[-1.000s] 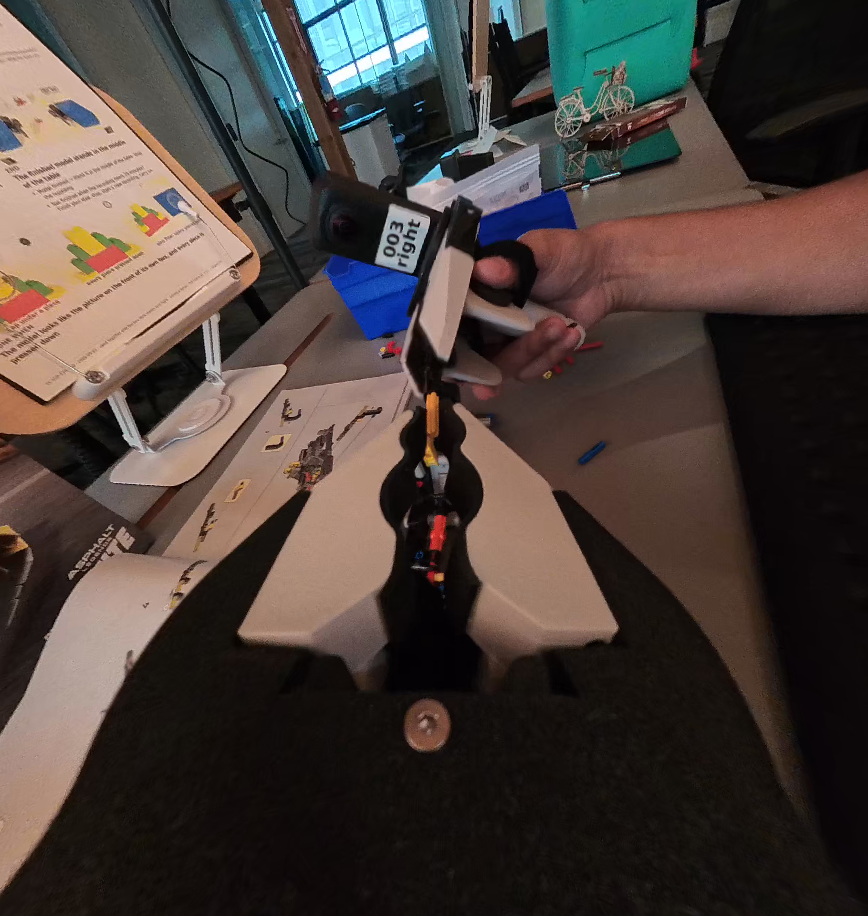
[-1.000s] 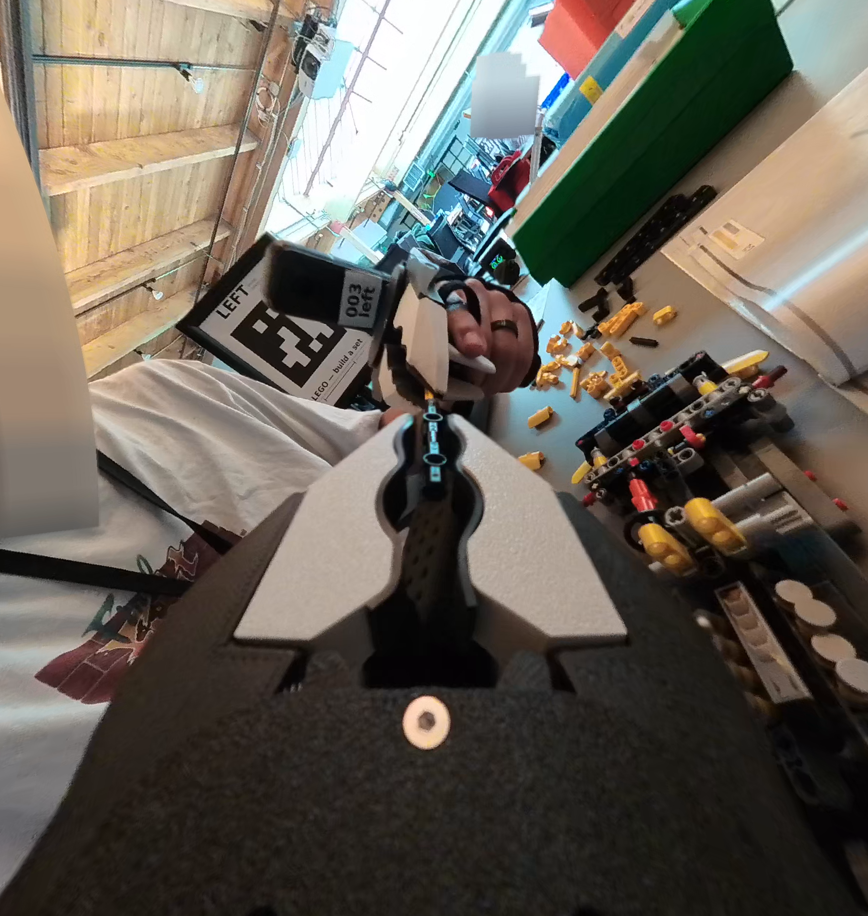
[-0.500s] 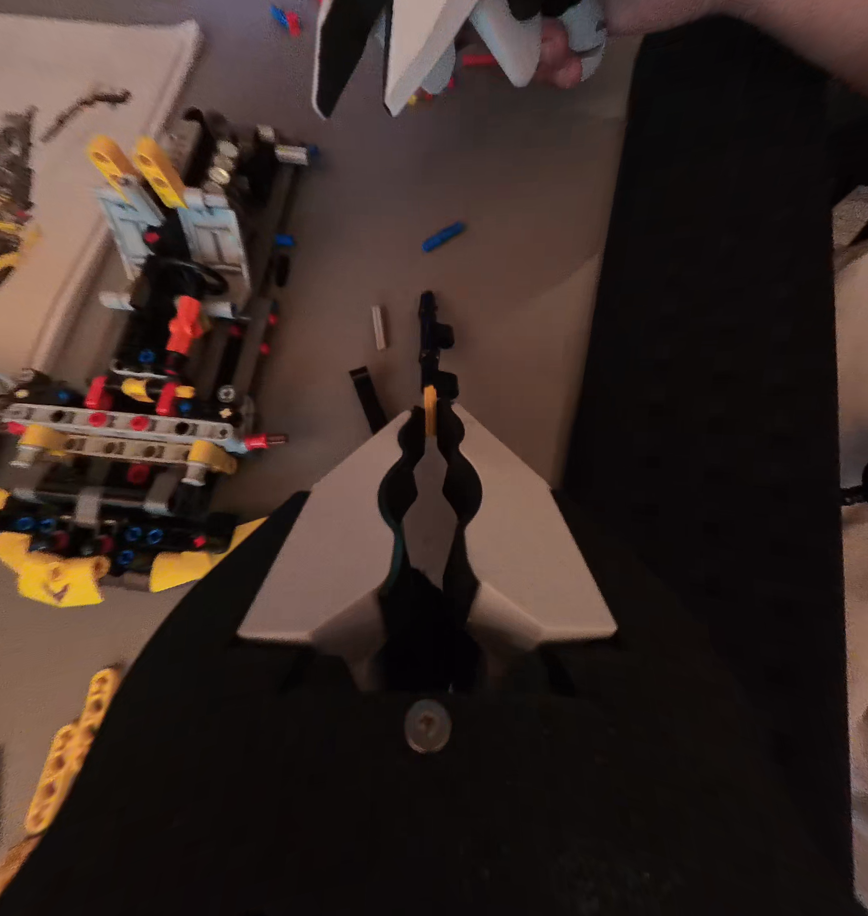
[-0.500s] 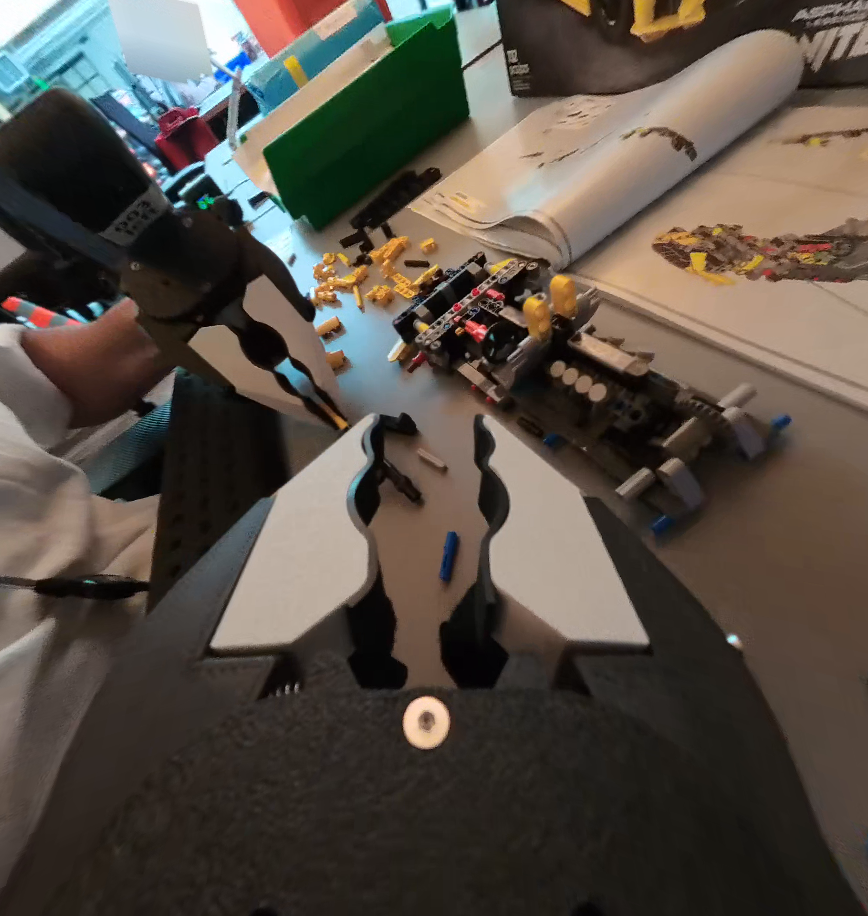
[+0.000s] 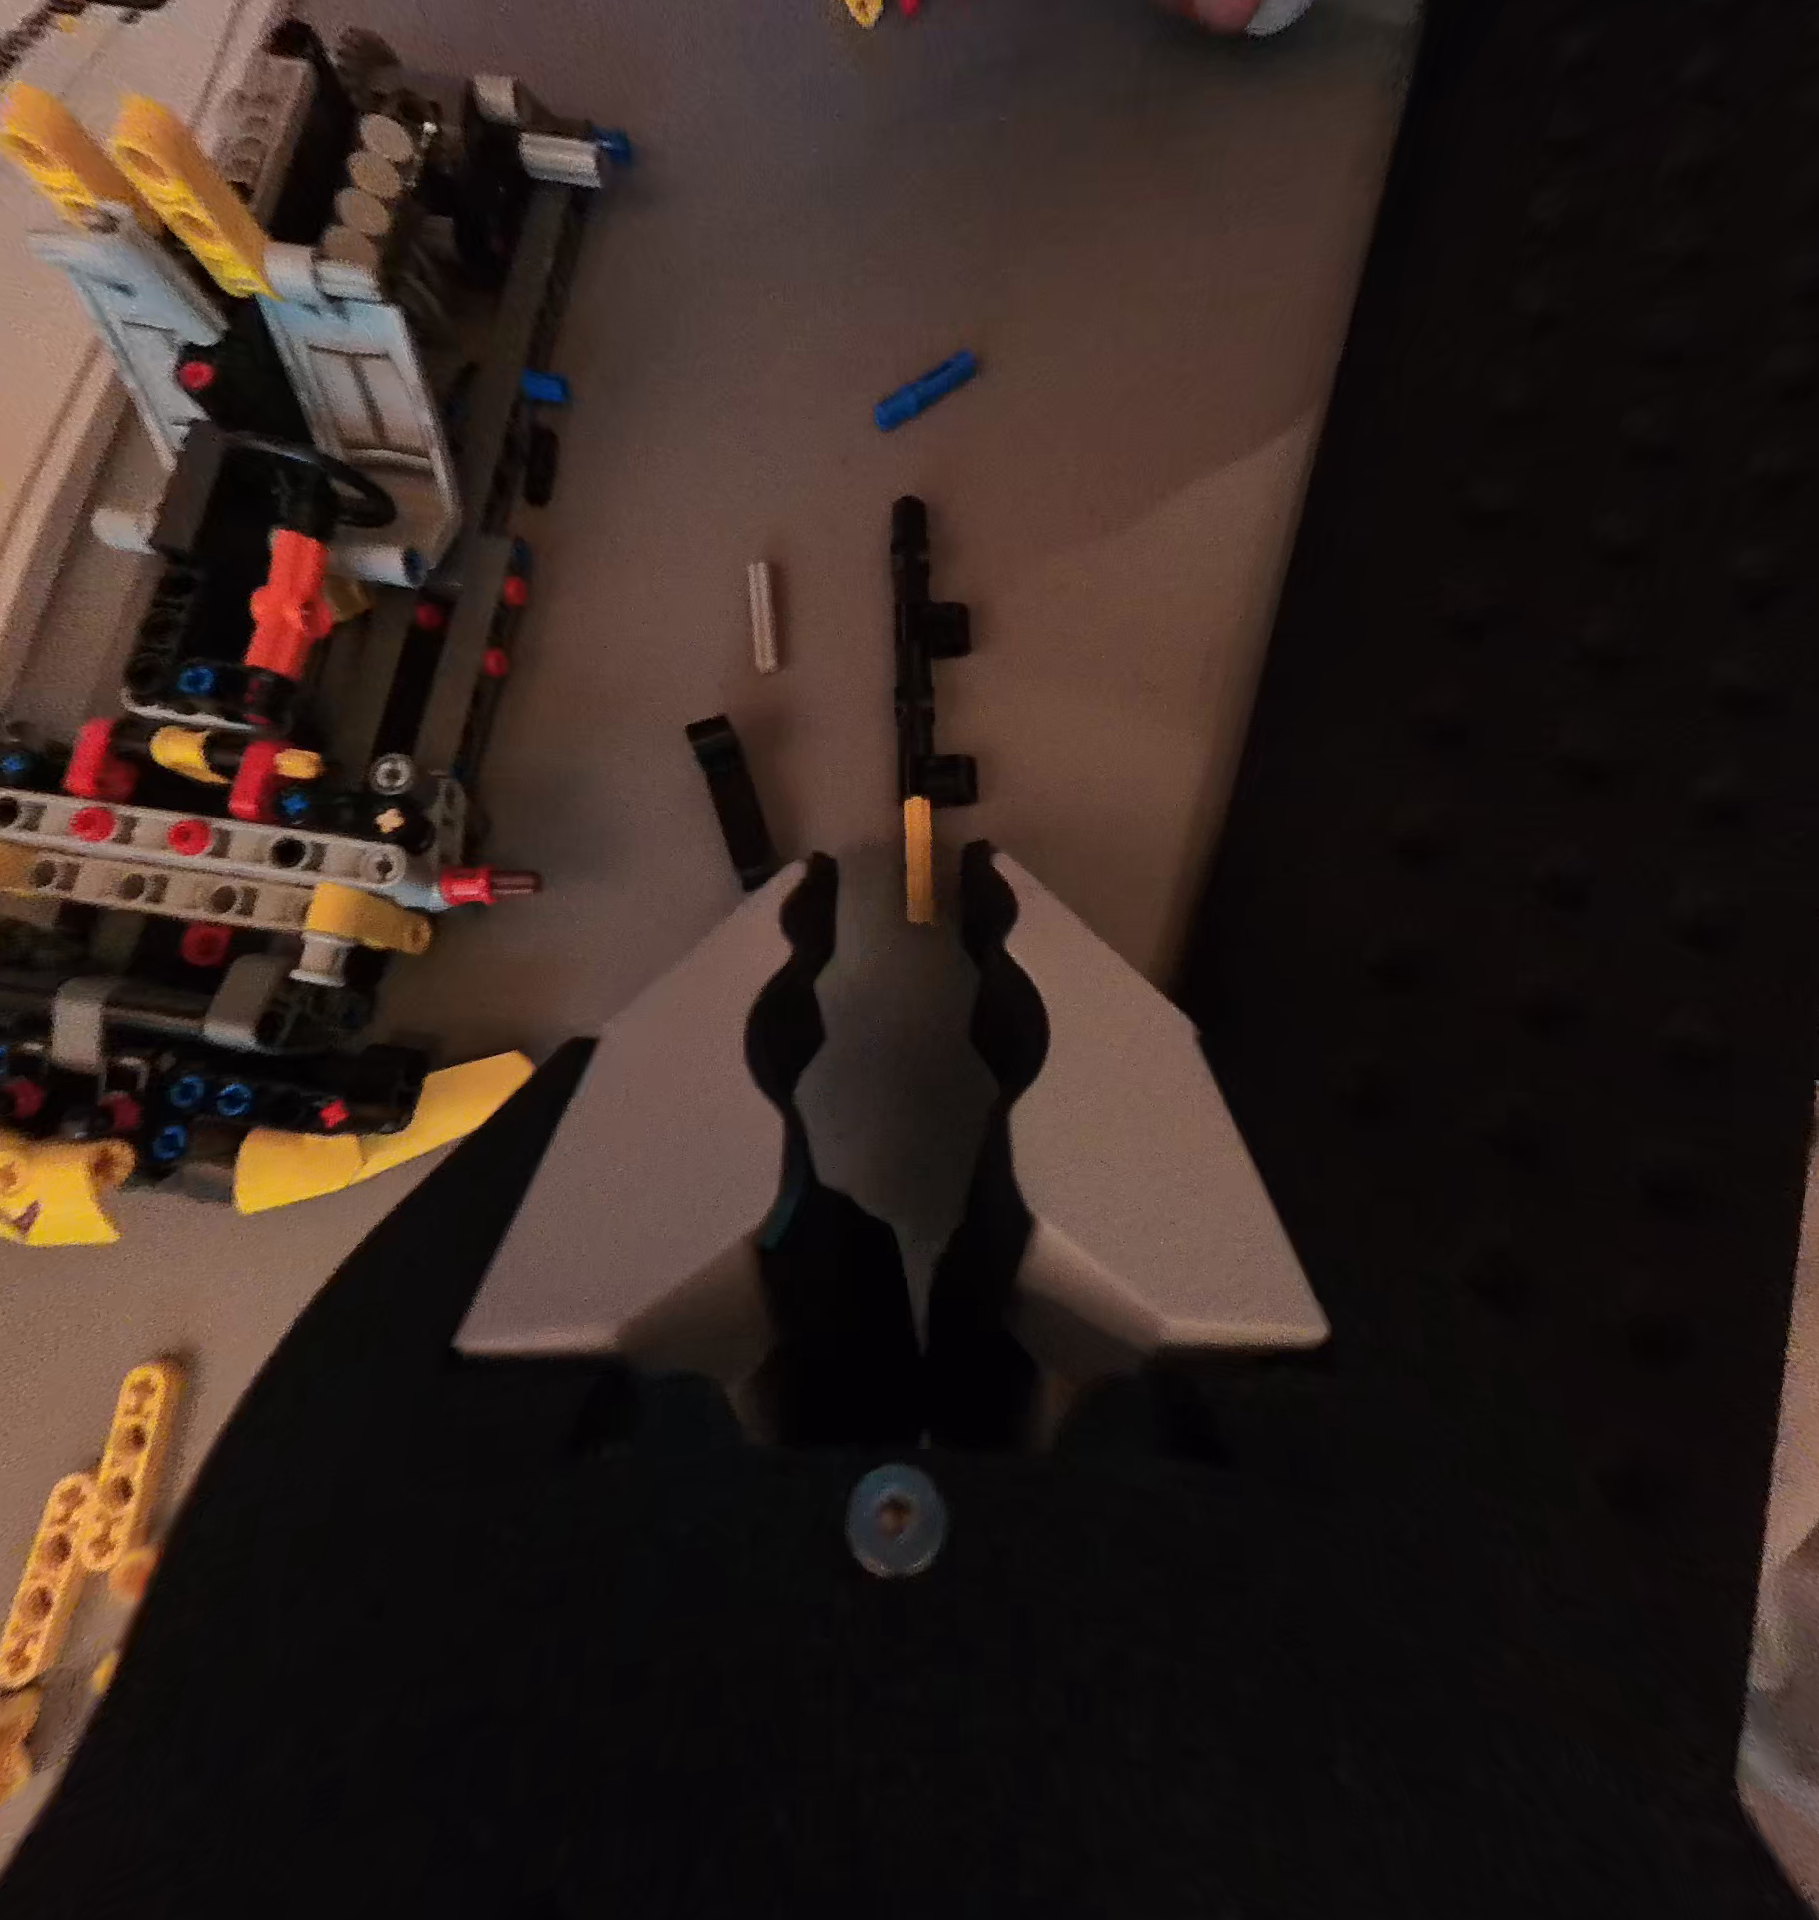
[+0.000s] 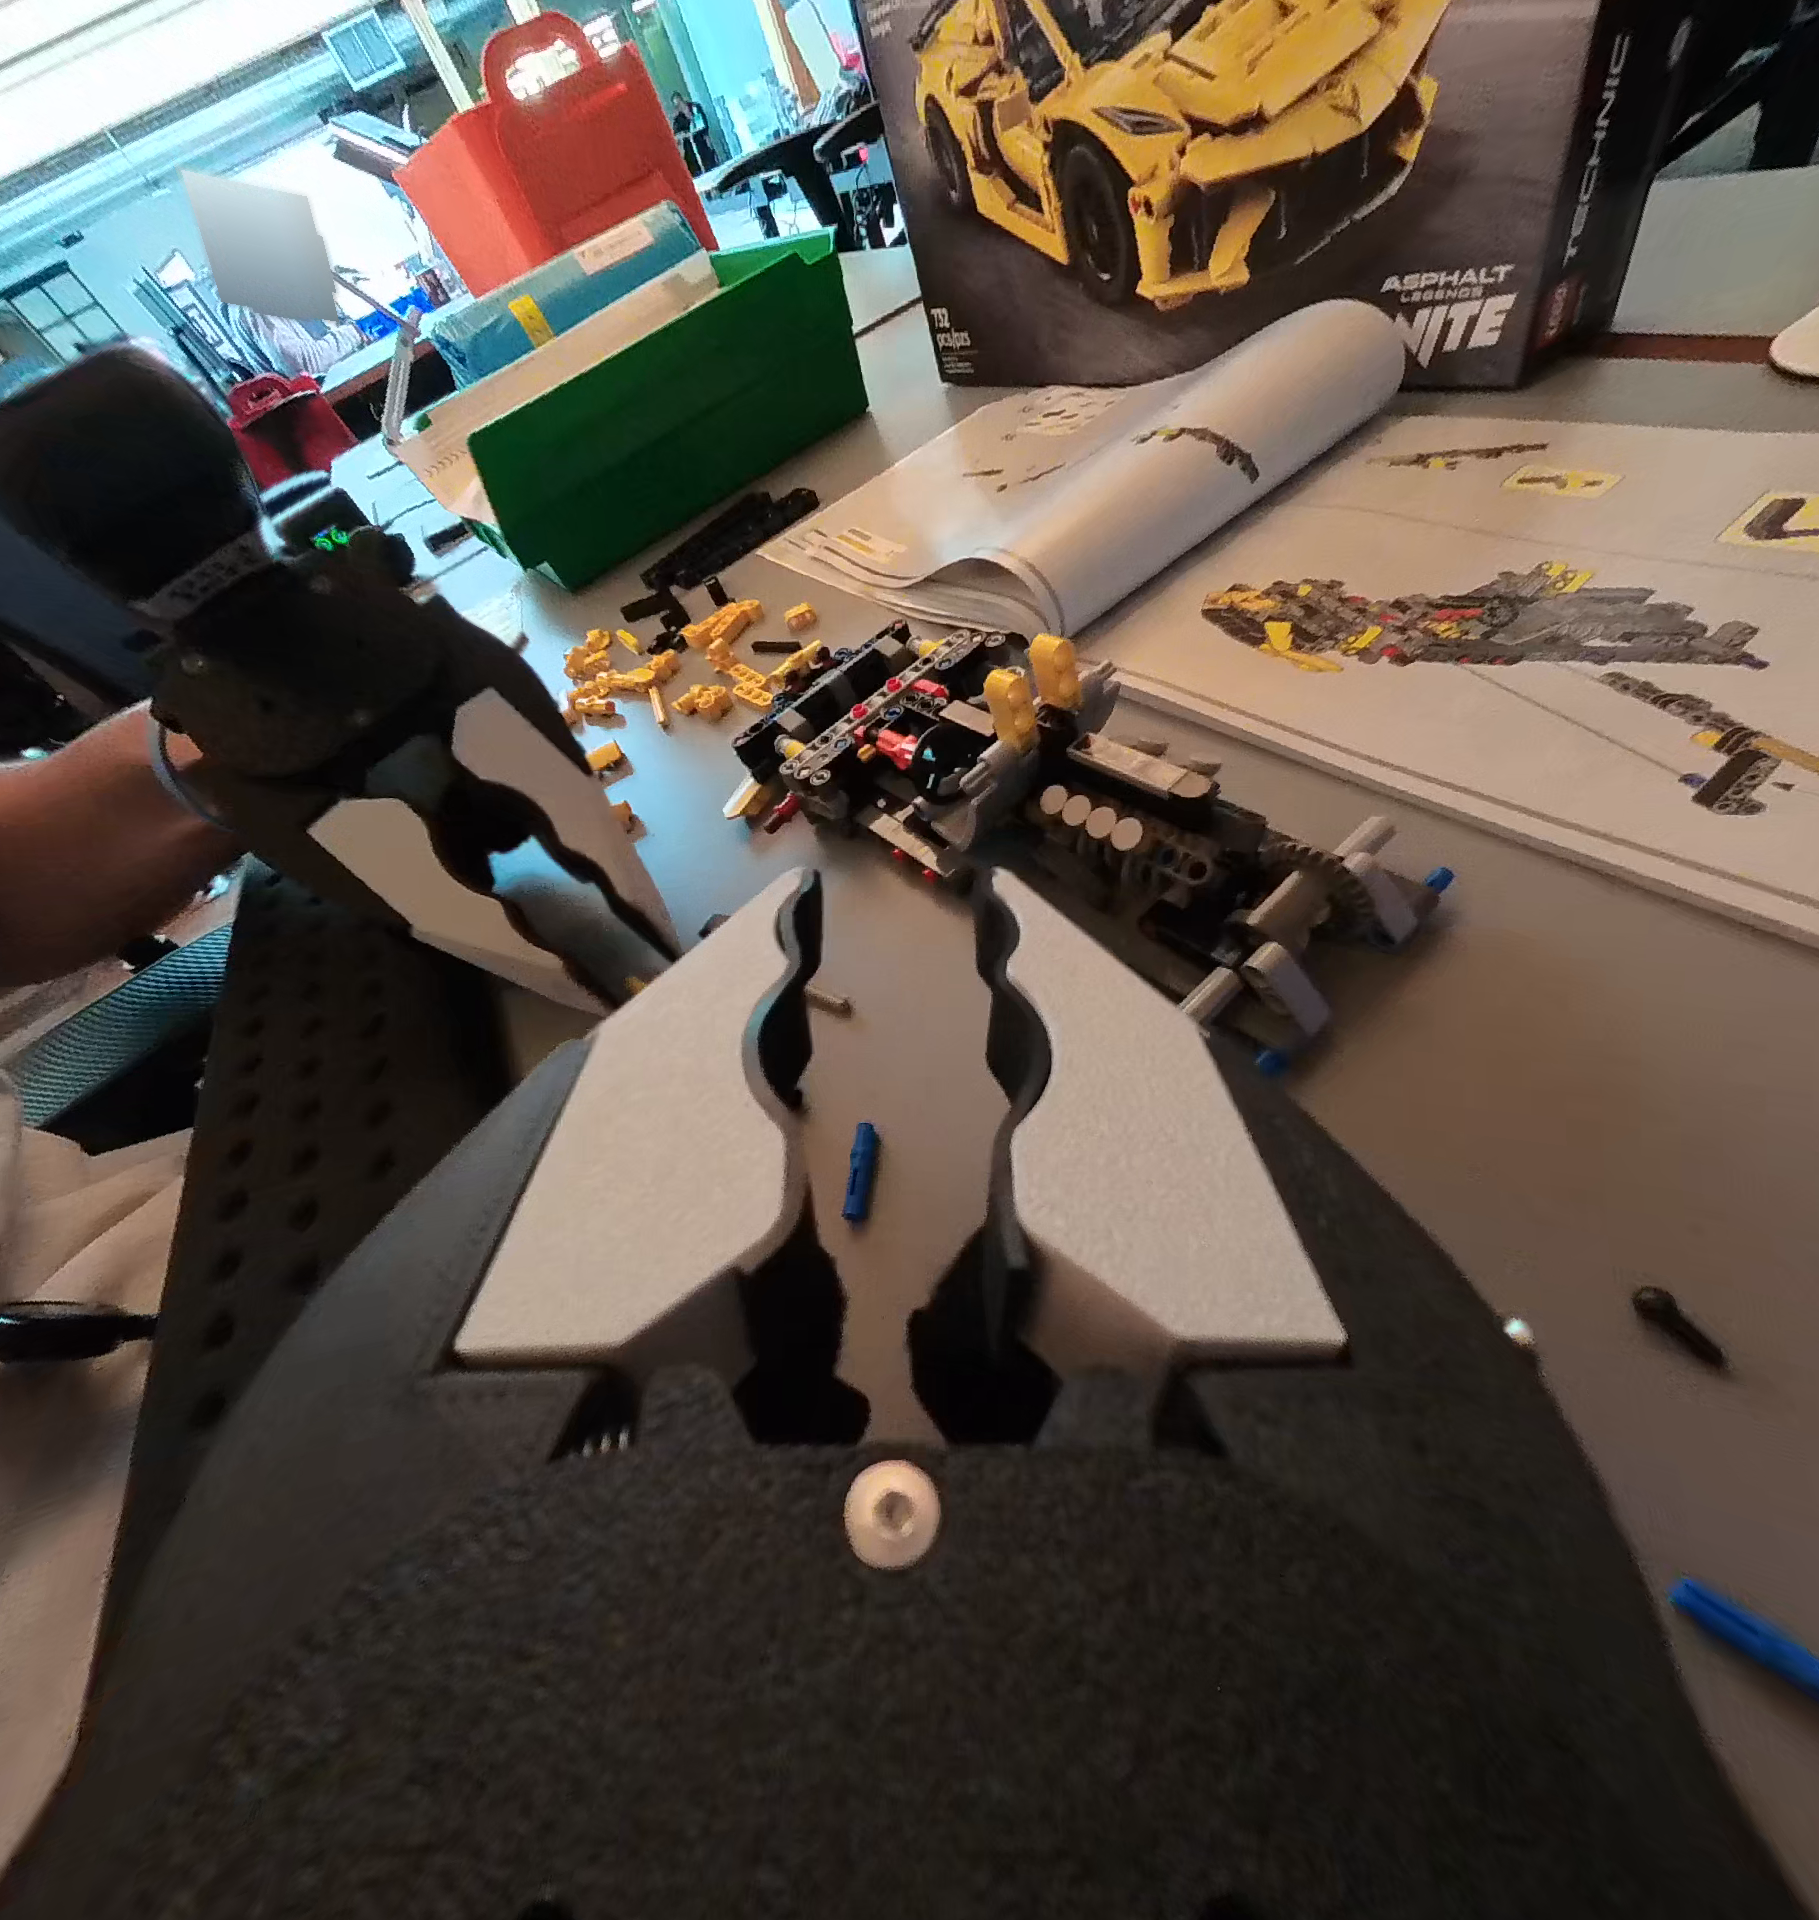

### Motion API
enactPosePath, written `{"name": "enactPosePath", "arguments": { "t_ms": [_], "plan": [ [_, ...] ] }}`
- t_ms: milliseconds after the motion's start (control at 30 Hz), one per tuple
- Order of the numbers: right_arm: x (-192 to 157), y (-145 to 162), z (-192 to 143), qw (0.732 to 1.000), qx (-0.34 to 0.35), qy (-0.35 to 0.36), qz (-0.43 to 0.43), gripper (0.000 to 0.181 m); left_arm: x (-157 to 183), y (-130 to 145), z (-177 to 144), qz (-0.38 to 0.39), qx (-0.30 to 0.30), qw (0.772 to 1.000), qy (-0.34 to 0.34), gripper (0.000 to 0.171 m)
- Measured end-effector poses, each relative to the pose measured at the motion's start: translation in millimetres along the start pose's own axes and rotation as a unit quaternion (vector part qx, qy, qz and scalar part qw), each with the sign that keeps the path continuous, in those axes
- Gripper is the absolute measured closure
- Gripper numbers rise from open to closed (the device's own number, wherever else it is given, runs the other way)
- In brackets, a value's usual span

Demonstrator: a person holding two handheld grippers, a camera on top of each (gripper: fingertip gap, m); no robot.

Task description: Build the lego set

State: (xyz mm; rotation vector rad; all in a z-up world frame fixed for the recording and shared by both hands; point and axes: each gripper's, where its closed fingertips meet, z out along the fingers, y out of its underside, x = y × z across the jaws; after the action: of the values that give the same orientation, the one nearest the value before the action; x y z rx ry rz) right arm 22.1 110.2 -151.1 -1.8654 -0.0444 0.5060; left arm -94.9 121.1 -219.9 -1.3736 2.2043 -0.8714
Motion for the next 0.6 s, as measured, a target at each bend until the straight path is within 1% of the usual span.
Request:
{"name": "enactPosePath", "arguments": {
  "t_ms": [67,133,167,233,300,333,400,500,600],
  "plan": [
    [2,0,-1,1.000,0.003,0.008,-0.018,0.155,-5,-4,-12,-0.022,0.020,1.000,-0.006,0.143],
    [2,0,-1,0.999,0.004,0.017,-0.040,0.155,-15,-5,-32,-0.063,0.046,0.997,-0.013,0.142],
    [1,0,0,0.999,0.005,0.020,-0.049,0.155,-24,0,-41,-0.085,0.050,0.995,-0.030,0.142],
    [-1,1,2,0.998,0.002,0.021,-0.062,0.155,-40,20,-53,-0.115,0.027,0.990,-0.072,0.141],
    [-1,4,4,0.998,-0.010,0.018,-0.057,0.156,-49,38,-60,-0.117,-0.006,0.986,-0.117,0.139],
    [-1,5,5,0.998,-0.013,0.015,-0.052,0.156,-49,43,-63,-0.118,-0.014,0.984,-0.131,0.140],
    [-1,5,6,0.999,-0.014,0.010,-0.042,0.156,-47,49,-66,-0.138,-0.022,0.980,-0.142,0.141],
    [0,2,4,0.999,-0.007,0.009,-0.033,0.156,-56,63,-74,-0.201,-0.046,0.960,-0.189,0.157],
    [2,1,3,1.000,-0.002,0.008,-0.023,0.156,-50,66,-79,-0.217,-0.053,0.955,-0.193,0.150]
  ]
}}
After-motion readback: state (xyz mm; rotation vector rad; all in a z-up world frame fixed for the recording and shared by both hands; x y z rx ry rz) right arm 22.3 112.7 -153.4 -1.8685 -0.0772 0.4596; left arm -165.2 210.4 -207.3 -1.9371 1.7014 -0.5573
